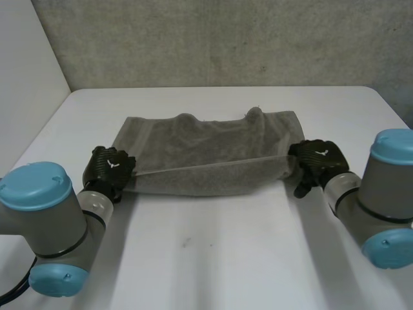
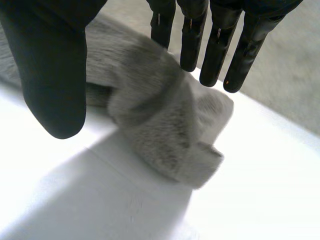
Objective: Fold the towel.
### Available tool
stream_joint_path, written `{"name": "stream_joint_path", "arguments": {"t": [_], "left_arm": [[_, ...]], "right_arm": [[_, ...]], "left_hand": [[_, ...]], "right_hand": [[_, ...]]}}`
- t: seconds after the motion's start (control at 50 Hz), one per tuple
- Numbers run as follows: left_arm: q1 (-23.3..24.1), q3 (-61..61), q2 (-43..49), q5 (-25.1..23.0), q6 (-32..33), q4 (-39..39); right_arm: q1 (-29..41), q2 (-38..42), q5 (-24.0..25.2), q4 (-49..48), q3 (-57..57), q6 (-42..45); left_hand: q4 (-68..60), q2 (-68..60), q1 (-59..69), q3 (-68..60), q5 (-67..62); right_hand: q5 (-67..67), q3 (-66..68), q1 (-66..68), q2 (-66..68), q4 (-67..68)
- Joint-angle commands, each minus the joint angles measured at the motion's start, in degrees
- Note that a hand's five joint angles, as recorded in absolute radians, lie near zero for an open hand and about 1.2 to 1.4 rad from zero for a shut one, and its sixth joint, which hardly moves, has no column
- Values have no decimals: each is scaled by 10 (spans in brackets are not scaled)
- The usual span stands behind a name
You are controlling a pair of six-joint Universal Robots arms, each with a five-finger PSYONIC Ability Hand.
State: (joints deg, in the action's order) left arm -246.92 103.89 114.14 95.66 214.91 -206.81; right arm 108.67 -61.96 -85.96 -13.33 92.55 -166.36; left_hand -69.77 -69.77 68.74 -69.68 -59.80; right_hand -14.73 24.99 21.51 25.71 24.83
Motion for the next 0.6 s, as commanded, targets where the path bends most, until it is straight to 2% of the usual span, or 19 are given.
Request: {"name": "stream_joint_path", "arguments": {"t": [0.02,0.14,0.46,0.6], "left_arm": [[-2,2,-5,1,0,1],[-2,6,-9,7,-1,1],[-2,6,-9,7,-1,1],[-1,6,-8,6,-1,1]], "right_arm": [[-47,5,9,65,-3,-106],[-67,11,10,76,-1,-113],[-69,27,11,74,-4,-114],[-64,47,37,70,-11,-136]], "left_hand": [[-102,-102,113,-103,-102],[-102,-102,113,-103,-102],[-102,-102,113,-103,-102],[-102,-102,113,-103,-102]], "right_hand": [[14,-16,19,-23,-15],[12,-15,20,-22,-13],[4,-6,29,-13,-5],[-13,11,46,4,12]]}}
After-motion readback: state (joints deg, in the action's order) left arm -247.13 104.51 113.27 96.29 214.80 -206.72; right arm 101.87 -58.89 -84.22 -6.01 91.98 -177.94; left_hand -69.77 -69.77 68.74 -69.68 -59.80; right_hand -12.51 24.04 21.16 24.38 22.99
